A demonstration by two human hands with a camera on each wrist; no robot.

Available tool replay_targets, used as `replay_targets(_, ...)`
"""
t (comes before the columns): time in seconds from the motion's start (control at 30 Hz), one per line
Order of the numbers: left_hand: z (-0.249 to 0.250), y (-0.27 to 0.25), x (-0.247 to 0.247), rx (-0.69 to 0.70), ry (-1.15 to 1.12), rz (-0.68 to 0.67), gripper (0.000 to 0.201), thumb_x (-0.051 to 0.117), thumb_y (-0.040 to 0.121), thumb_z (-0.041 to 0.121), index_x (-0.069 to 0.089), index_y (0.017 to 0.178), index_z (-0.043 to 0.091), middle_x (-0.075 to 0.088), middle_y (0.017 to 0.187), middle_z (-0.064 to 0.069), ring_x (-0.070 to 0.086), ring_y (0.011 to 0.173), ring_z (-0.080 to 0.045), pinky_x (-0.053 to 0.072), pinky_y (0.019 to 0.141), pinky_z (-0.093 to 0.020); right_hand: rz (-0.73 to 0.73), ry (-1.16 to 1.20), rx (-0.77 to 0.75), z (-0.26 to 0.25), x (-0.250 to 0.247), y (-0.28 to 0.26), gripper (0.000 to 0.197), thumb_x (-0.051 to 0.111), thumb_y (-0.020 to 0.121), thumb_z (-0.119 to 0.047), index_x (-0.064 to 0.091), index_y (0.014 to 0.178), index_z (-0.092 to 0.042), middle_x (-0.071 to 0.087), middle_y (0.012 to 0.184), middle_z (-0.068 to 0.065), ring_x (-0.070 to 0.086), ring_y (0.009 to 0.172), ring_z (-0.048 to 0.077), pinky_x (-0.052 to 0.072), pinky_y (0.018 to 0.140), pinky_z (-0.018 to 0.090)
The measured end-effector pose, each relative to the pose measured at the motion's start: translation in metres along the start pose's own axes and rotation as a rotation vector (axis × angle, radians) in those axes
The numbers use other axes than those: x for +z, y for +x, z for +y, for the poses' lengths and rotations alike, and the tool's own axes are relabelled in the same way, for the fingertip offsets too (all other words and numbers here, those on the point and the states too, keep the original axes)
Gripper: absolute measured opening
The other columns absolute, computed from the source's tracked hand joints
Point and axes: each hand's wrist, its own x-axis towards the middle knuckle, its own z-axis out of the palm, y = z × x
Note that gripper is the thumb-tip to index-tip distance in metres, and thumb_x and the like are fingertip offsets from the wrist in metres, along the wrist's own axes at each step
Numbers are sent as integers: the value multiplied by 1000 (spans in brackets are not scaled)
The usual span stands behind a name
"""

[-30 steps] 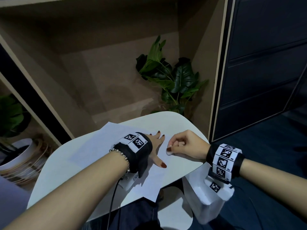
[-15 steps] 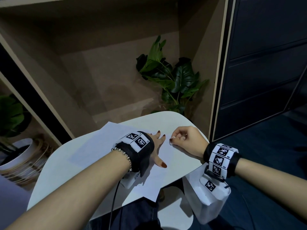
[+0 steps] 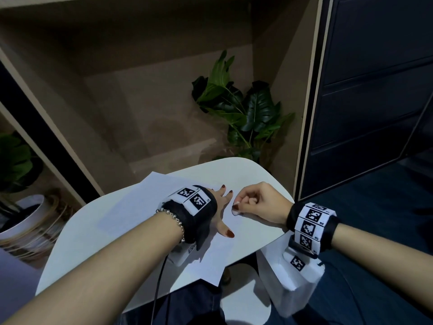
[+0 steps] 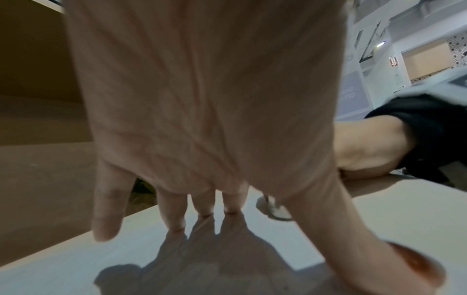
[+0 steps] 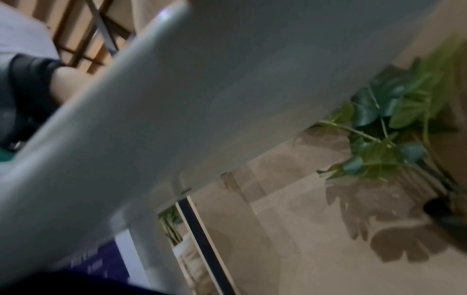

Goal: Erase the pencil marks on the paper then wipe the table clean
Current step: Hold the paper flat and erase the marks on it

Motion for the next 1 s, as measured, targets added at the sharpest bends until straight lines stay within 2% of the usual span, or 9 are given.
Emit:
replay_targets(0.1,-1,-1,-1,3,-1,-9,113,60,83,67,-14,155,21,-17,163,-6,7,151,-30,20,117,-49,211,-141,-11,3,2,6,9,75,86,-12,71,83,-5,63,62,0,49,49,0,40,55,10)
replay_targets(0.27,-2,2,1,3,-12,-7,115,61,81,68,-13,155,21,-15,163,-7,9,150,-32,20,117,-50,-60,-5,-2,-4,1,-4,12,74,86,-5,71,90,6,65,72,15,56,59,8,48,60,13)
replay_targets(0.43,-4,6,1,7,-17,-27,117,61,80,69,-16,154,22,-18,163,-5,6,151,-31,21,116,-50,247,-154,1,4,2,6,9,77,84,-13,72,81,-7,60,60,-1,47,49,2,42,58,13)
replay_targets(0.6,-5,4,3,10,-37,-12,117,62,79,70,-15,155,22,-17,163,-4,7,151,-29,21,117,-48,-16,75,16,-6,4,-7,12,73,85,2,68,89,12,62,68,16,54,49,3,49,58,12)
replay_targets(0.67,-5,5,3,19,-41,-11,117,61,79,70,-14,155,23,-17,163,-4,6,151,-29,22,117,-49,79,29,13,-3,5,-3,10,74,85,-3,70,88,6,65,69,18,58,53,2,49,59,13)
replay_targets(0.73,-7,4,3,22,-48,-11,116,60,79,71,-14,155,23,-16,163,-4,6,151,-29,22,116,-49,203,-107,9,2,6,4,8,76,84,-11,71,83,-5,65,66,8,56,55,3,47,61,15)
replay_targets(0.8,-7,4,4,22,-55,-7,116,60,79,72,-14,155,24,-16,163,-3,5,151,-30,22,116,-50,176,-83,13,2,7,4,8,76,84,-10,71,83,-5,63,66,7,56,57,7,49,64,18)
replay_targets(0.9,-7,2,5,17,-77,3,117,61,79,71,-12,156,23,-14,164,-3,6,151,-30,22,117,-48,-21,0,6,-4,6,-3,8,74,85,-5,72,88,3,64,71,16,55,59,10,51,63,16)
replay_targets(1.0,-7,2,4,-2,-88,14,119,62,77,72,-9,157,17,-10,165,-1,12,151,-27,27,115,-45,120,-57,6,0,5,5,4,76,84,-8,74,84,-5,68,71,14,57,60,11,58,67,27)
